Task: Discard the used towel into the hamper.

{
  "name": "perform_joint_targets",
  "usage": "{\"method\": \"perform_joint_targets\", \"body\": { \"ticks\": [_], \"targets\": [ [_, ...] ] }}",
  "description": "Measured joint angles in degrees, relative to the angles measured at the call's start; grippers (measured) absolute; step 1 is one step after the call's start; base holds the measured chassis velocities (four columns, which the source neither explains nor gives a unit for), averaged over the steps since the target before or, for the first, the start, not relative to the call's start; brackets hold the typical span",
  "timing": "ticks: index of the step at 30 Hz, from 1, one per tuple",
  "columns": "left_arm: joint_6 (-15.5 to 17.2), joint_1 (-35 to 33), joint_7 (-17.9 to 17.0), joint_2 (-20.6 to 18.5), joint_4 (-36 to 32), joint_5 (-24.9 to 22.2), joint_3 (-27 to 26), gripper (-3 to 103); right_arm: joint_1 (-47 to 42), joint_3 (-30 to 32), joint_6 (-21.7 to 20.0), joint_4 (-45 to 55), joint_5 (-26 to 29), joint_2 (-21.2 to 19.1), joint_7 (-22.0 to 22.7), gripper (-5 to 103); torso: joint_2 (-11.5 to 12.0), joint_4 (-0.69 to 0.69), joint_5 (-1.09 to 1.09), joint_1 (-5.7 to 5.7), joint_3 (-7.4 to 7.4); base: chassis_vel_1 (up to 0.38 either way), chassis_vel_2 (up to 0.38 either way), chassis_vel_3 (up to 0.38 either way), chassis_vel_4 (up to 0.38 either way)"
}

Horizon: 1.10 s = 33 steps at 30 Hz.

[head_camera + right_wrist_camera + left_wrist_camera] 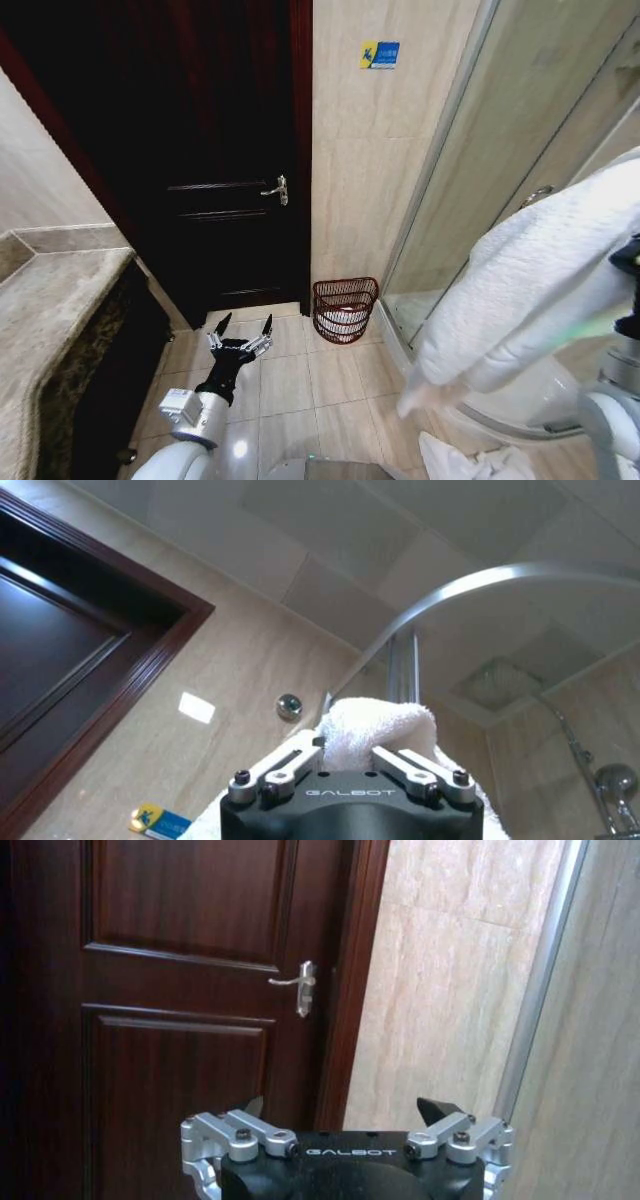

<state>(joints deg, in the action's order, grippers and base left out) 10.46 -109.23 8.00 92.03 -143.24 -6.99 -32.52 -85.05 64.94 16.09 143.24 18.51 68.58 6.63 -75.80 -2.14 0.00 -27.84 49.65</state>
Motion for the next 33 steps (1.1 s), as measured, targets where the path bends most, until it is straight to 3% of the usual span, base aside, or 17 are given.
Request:
{"method": "perform_joint_targets", "body": {
  "ticks": [29, 33],
  "targets": [
    [0.00, 0.00, 0.00, 0.00, 0.00, 0.00, 0.00, 100, 0.54, -0.48, -0.31, 0.00, 0.46, -0.01, 0.85, 5, -0.11, -0.01, -0.01, -0.06, 0.06, 0.036, 0.034, 0.034, 0.035],
    [0.00, 0.00, 0.00, 0.00, 0.00, 0.00, 0.00, 100, 0.59, -0.87, 1.36, 0.00, 0.96, -0.04, 1.12, 5, -0.37, -0.03, 0.01, -0.17, 0.20, 0.000, 0.000, 0.000, 0.000]
  ]
}}
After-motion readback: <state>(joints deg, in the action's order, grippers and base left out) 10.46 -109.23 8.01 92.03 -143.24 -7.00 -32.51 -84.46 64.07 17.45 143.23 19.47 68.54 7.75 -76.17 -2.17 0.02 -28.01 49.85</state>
